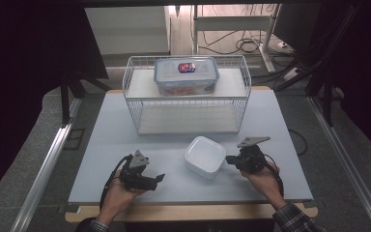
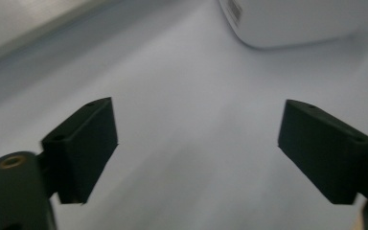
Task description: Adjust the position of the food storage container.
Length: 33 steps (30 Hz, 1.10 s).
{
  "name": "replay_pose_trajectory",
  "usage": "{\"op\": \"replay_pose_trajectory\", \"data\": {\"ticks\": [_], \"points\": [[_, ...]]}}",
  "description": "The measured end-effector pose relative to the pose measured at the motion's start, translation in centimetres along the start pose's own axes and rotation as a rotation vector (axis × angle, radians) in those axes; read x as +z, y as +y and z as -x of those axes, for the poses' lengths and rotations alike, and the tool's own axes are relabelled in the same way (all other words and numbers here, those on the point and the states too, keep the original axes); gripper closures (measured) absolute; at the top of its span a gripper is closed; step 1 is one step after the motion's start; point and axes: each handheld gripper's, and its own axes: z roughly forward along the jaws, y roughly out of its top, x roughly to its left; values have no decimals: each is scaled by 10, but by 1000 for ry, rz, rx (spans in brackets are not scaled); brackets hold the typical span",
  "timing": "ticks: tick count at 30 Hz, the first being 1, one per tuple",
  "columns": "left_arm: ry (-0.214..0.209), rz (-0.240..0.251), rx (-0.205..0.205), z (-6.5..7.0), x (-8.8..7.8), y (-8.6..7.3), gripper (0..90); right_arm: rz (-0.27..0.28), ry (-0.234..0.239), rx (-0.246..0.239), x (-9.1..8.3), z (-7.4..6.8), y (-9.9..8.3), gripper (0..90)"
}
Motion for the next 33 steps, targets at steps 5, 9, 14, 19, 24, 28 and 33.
{"op": "replay_pose_trajectory", "data": {"ticks": [5,9,14,19,24,28,33], "points": [[4,7,-8,-6,7,8,308,-4,-6,6,7,5,6,886],[10,-10,-10,-10,21,21,471,-3,-10,9,14,8,13,886],[18,-2,-52,-17,43,41,653,-1,-9,21,28,13,24,886],[3,14,-108,-23,64,53,728,-8,-31,26,40,18,32,885],[-31,11,-103,-24,80,63,740,12,-22,50,49,26,39,885],[-30,-21,-77,-18,84,65,750,16,2,55,54,22,42,890],[-38,-37,-92,-18,75,60,741,3,20,32,56,14,42,890]]}}
